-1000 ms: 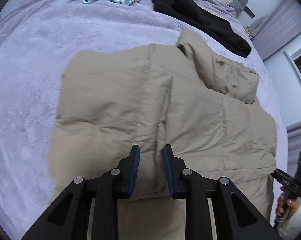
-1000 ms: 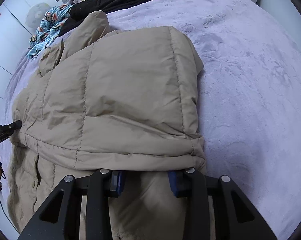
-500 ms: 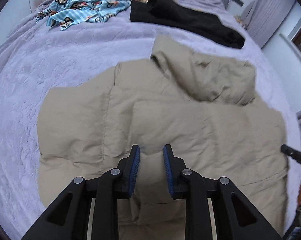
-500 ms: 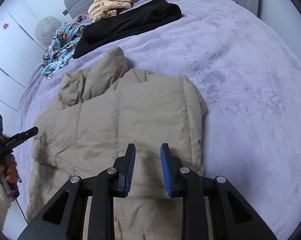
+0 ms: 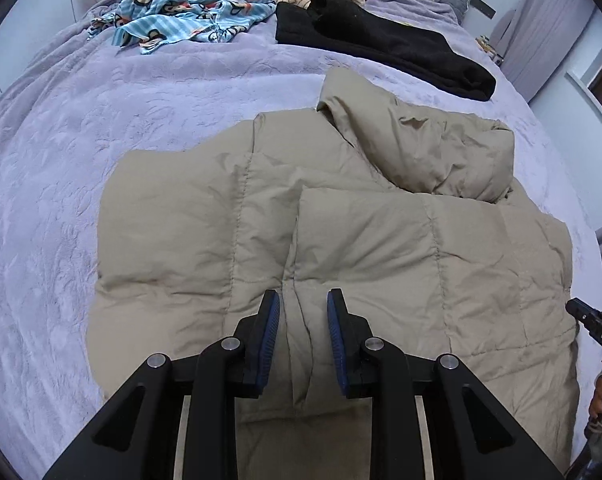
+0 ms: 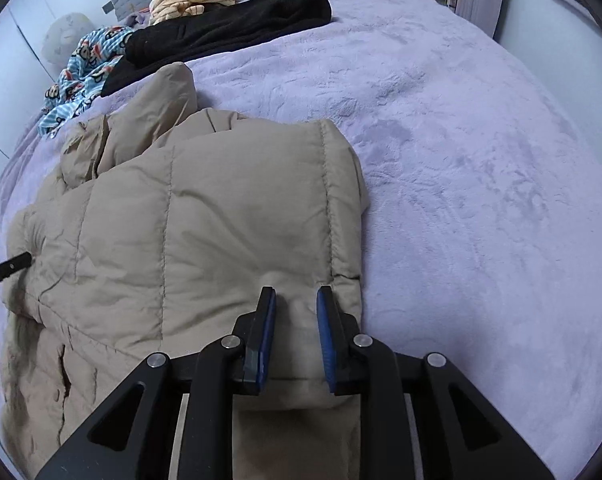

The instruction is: Fold large clothes

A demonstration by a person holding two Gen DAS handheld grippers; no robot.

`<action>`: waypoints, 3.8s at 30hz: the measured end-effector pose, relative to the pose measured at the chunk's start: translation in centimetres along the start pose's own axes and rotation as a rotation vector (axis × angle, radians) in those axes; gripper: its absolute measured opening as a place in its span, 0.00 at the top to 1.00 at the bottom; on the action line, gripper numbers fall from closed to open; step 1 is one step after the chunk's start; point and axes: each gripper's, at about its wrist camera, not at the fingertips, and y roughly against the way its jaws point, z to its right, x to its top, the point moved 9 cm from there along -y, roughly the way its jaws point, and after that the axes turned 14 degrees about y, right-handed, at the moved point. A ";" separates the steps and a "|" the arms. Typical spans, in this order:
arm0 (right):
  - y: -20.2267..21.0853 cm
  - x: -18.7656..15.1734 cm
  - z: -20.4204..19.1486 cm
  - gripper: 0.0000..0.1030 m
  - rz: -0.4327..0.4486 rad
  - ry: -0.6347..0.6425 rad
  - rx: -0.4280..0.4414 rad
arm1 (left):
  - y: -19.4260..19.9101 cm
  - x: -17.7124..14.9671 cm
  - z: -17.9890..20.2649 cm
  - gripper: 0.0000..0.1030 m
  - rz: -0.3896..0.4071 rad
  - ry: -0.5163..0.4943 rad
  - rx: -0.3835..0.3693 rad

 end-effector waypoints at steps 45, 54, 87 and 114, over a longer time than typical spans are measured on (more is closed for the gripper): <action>10.1 -11.0 -7.3 0.33 -0.128 -0.256 0.334 | 11.4 -13.6 -3.5 0.01 -0.081 0.075 0.244; 12.4 -12.9 -10.5 0.20 -0.107 -0.297 0.358 | 13.2 -16.7 -5.0 0.01 -0.119 0.034 0.188; 18.3 -24.9 -19.0 0.00 -0.195 -0.472 0.446 | 19.5 -28.3 -12.8 0.01 -0.153 0.069 0.179; 16.6 -31.8 -10.1 0.00 -0.141 -0.850 0.494 | 16.3 -31.2 -15.3 0.01 -0.327 0.565 -0.225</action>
